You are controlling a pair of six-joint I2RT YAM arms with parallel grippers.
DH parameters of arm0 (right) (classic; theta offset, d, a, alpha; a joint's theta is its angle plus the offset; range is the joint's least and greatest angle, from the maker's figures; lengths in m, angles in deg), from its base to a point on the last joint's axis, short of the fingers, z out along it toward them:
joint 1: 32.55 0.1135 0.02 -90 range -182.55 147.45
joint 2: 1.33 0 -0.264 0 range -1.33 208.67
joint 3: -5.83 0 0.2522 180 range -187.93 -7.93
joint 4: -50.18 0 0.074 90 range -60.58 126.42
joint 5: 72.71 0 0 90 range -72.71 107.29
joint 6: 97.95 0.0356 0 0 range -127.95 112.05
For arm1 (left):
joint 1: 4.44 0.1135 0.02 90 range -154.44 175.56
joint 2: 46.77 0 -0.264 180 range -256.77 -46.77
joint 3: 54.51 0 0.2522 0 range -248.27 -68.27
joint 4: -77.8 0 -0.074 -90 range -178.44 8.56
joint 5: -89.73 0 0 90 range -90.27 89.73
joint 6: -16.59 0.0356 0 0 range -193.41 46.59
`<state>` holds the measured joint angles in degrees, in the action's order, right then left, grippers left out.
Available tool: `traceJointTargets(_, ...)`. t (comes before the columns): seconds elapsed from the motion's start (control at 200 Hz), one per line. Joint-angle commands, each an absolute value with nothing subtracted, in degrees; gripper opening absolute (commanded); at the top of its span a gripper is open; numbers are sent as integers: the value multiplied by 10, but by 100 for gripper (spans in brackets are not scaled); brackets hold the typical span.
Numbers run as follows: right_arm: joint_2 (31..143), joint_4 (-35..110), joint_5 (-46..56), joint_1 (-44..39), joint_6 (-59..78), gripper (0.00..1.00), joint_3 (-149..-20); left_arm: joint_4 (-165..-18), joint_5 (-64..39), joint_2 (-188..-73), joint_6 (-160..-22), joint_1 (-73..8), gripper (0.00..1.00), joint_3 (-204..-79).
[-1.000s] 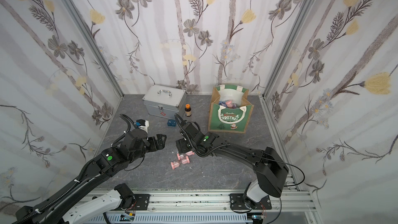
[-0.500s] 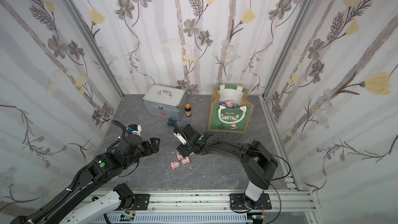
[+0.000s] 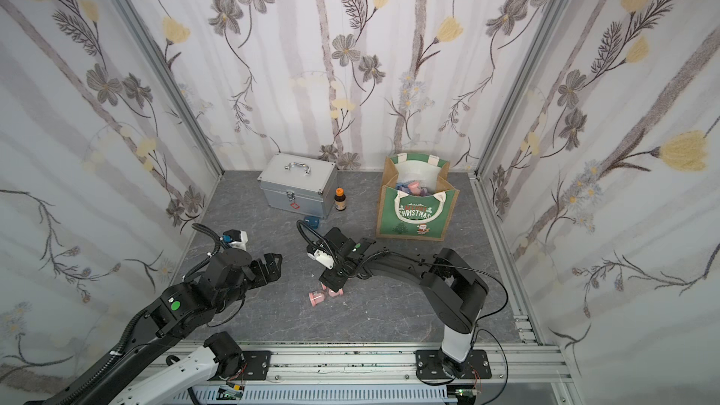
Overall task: Put the hourglass into the canvas bag
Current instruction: Pick up the hourglass from the center of the board.
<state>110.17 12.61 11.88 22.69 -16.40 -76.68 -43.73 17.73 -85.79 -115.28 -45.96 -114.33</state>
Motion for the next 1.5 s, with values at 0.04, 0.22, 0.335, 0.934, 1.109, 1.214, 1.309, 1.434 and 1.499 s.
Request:
traceJointTargets(0.04,1122,128,116,227,-193,75,-782,-437,192,-860,-1158,-459,100,-1141)
traceJointTargets(0.22,1152,119,128,227,-204,74,-800,-434,193,-859,-1158,-459,100,-1142)
traceJointTargets(0.335,1168,120,142,226,-200,72,-813,-438,198,-861,-1158,-459,100,-1140)
traceJointTargets(0.934,1254,98,152,219,-223,65,-917,-454,204,-877,-1149,-457,100,-1141)
traceJointTargets(1.109,1270,98,161,216,-225,61,-931,-459,203,-878,-1148,-456,100,-1141)
traceJointTargets(1.214,1275,98,181,216,-226,57,-929,-458,202,-878,-1148,-455,100,-1142)
traceJointTargets(1.309,1274,101,194,215,-228,56,-920,-459,202,-879,-1147,-455,100,-1143)
traceJointTargets(1.434,1273,107,202,215,-230,52,-918,-465,200,-881,-1148,-454,100,-1143)
traceJointTargets(1.499,1265,116,198,213,-226,49,-916,-469,197,-884,-1150,-454,100,-1145)
